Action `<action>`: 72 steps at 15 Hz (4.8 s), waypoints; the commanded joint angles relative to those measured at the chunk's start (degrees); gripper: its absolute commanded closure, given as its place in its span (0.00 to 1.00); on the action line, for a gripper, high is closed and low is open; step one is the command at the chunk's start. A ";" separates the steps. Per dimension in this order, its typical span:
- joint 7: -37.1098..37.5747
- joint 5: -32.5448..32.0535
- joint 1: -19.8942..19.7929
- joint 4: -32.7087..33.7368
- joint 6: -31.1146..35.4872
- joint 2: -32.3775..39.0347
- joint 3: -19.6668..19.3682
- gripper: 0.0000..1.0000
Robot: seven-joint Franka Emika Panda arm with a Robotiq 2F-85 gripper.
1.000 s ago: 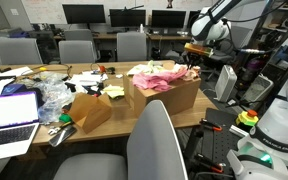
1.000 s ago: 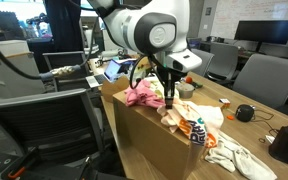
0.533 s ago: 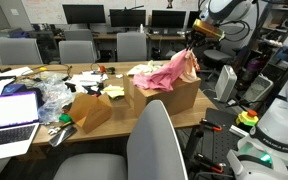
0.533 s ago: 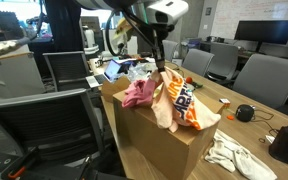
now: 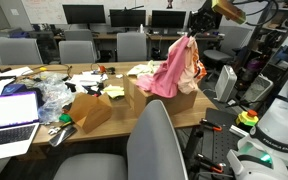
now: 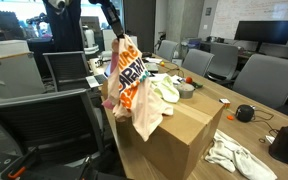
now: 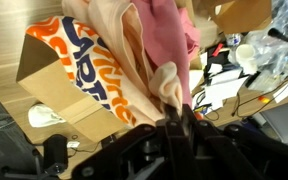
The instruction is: Move the t-shirts from the top of the brown box to the backrest of the grey chair
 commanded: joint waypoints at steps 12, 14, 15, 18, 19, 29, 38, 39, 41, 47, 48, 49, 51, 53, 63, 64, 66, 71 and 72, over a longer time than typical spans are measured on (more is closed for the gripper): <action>-7.65 7.26 13.36 4.57 -4.54 -7.37 10.96 0.98; -8.75 7.66 14.21 5.90 -4.79 -8.18 10.90 0.98; -9.05 7.67 14.45 6.48 -4.69 -8.42 10.98 0.98; -10.04 7.71 15.20 8.33 -4.99 -9.32 11.09 0.98; -10.51 7.80 15.59 8.95 -5.34 -9.61 10.99 0.98; -11.92 7.02 17.26 13.71 -6.75 -12.42 14.33 0.98; -11.57 6.32 16.97 22.51 -10.92 -6.97 19.24 0.98; -11.38 6.22 16.95 23.79 -11.39 -5.77 20.12 0.98; -10.97 5.85 16.86 26.19 -12.42 -3.18 22.06 0.98; -10.16 4.45 17.42 32.38 -14.79 4.43 27.10 0.98; -10.07 4.20 17.59 33.17 -15.11 5.47 27.67 0.98; -10.03 4.06 17.82 34.02 -15.49 6.48 28.17 0.98; -9.85 3.74 18.18 35.65 -16.03 8.46 29.22 0.98; -9.80 3.42 18.64 36.74 -16.43 9.94 29.90 0.98; -10.18 2.61 21.83 36.50 -16.52 16.16 30.18 0.98; -10.08 2.36 22.18 36.39 -16.39 17.02 30.39 0.98; -9.99 1.78 22.96 36.41 -16.43 18.75 30.69 0.98; -10.77 0.44 25.16 35.65 -16.08 22.10 29.85 0.98; -11.15 0.56 25.51 35.06 -15.72 22.37 29.43 0.98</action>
